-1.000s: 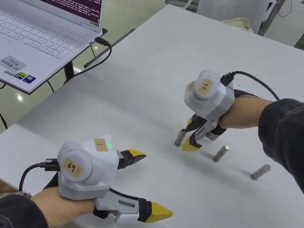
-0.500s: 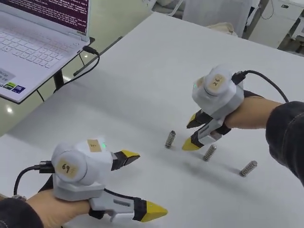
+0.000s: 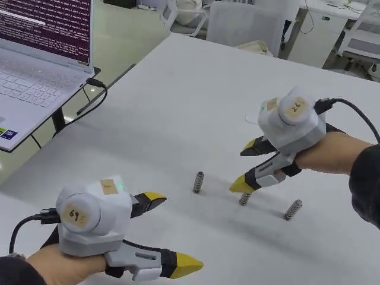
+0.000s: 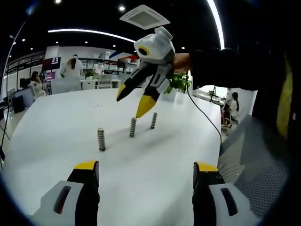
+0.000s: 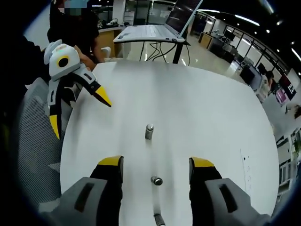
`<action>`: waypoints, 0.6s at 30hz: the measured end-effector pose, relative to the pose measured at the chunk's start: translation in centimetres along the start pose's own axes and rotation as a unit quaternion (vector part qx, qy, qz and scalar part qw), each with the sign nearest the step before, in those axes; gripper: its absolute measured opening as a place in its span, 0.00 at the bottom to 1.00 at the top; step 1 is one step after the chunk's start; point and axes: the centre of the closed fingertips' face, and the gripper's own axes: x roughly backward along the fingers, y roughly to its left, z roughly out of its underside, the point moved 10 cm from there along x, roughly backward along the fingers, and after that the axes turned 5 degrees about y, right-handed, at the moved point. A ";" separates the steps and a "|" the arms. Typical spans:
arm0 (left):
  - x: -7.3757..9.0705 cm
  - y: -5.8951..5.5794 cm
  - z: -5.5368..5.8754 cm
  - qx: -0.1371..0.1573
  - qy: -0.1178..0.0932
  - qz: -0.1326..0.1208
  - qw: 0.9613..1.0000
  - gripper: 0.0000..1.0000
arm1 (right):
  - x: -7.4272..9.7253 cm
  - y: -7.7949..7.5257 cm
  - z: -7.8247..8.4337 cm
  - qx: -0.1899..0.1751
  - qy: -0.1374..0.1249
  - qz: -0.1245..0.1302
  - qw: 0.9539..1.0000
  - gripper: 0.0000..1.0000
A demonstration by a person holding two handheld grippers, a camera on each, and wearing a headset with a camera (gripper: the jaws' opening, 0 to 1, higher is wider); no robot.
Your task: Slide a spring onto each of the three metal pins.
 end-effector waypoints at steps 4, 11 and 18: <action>-0.1 -0.2 -0.3 -0.003 0.000 0.000 1.000 0.79 | 1.0 0.5 0.9 -0.015 -0.027 0.022 0.999 0.62; -0.3 -0.5 -0.7 -0.006 -0.001 0.000 1.000 0.79 | 2.7 0.7 2.8 -0.041 -0.069 0.059 0.995 0.75; -0.5 -0.9 -1.2 -0.006 -0.004 0.000 1.000 0.79 | 4.4 1.4 4.3 -0.062 -0.103 0.093 0.988 0.84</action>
